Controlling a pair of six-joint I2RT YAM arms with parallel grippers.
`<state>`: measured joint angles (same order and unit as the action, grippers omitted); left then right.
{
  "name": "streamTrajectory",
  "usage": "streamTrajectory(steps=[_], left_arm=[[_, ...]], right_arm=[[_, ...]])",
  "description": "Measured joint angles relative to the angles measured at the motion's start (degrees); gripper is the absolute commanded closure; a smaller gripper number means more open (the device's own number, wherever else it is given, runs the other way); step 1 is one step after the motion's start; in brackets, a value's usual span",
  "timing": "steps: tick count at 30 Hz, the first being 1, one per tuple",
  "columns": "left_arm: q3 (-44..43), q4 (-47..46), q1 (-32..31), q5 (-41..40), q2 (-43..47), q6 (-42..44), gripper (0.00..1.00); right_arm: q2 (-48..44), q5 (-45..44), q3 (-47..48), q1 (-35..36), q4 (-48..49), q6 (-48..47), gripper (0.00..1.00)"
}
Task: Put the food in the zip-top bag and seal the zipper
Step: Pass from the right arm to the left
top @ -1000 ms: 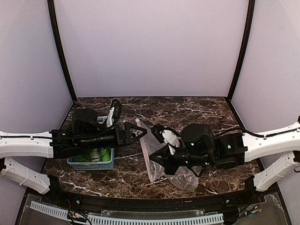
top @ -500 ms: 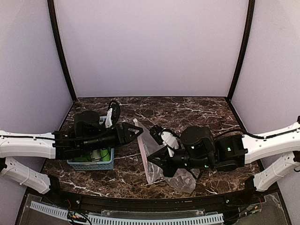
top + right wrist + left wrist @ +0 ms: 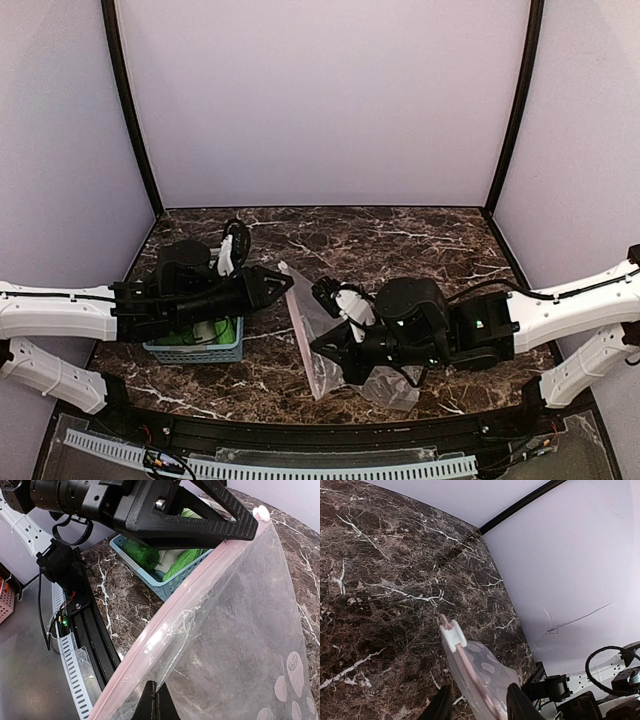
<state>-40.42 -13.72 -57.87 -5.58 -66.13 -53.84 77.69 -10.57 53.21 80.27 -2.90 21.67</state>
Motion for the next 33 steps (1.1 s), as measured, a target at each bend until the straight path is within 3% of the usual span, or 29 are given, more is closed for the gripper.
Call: streamTrajectory(steps=[4, 11, 15, 26, 33], left_arm=[[1.49, -0.33, 0.79, 0.42, -0.20, -0.81, 0.72], [1.49, -1.22, 1.09, 1.27, -0.87, -1.77, 0.94], [1.49, -1.42, 1.09, 1.92, -1.11, -1.79, 0.99], [-0.02, 1.09, 1.18, 4.92, -1.44, 2.36, 0.99], [-3.50, 7.58, 1.40, 12.00, 0.15, 11.47, 0.99]], right_arm=[[0.59, -0.02, 0.00, 0.39, 0.02, 0.00, 1.00], [0.87, -0.26, 0.00, 0.70, 0.04, 0.00, 1.00], [0.85, -1.01, -0.31, 0.74, 0.13, 0.09, 0.99], [-4.04, -4.28, -3.21, 0.72, -0.63, 0.85, 0.44], [-10.88, -0.46, -3.30, -3.52, -1.03, -1.81, 0.26]])
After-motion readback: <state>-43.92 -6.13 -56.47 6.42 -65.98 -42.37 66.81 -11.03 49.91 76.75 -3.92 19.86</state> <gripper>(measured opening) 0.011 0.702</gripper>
